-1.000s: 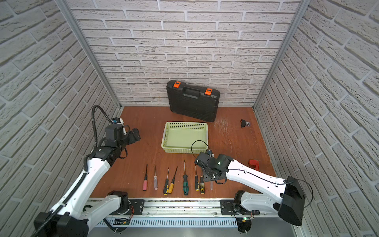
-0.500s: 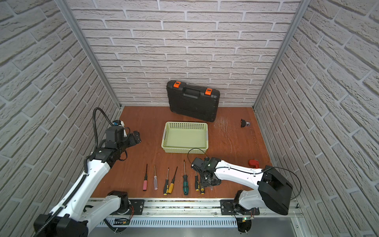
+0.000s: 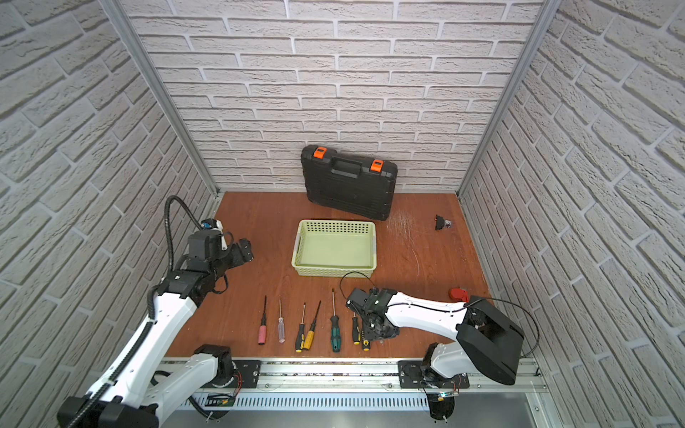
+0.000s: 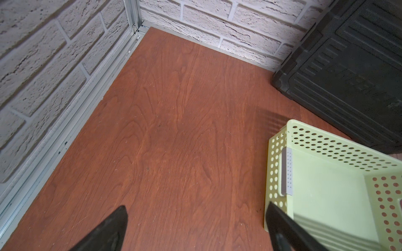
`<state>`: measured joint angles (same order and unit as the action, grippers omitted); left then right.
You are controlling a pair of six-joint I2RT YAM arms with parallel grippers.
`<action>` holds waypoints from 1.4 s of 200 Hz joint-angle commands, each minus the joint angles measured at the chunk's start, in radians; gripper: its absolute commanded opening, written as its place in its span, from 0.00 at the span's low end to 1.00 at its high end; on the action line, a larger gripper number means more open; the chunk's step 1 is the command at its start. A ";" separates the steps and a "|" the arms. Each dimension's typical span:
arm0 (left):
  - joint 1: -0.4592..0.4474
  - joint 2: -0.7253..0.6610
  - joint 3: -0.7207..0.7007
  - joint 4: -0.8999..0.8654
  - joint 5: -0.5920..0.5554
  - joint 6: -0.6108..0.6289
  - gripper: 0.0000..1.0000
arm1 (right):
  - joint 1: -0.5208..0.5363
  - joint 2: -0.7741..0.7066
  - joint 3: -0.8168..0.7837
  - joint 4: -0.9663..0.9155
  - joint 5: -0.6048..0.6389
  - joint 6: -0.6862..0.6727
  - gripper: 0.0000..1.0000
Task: Put the screwdriver in the bin
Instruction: Pick up the screwdriver from the bottom-center of the table.
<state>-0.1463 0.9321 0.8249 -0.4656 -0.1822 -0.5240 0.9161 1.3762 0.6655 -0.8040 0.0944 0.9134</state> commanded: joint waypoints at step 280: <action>-0.020 -0.023 0.046 -0.005 -0.014 -0.031 0.98 | -0.077 -0.297 0.095 -0.352 0.078 -0.054 0.06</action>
<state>-0.1631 0.9230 0.8333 -0.4736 -0.1787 -0.5396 0.8413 1.1431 0.7033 -1.0092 0.1612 0.8711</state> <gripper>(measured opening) 0.982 0.157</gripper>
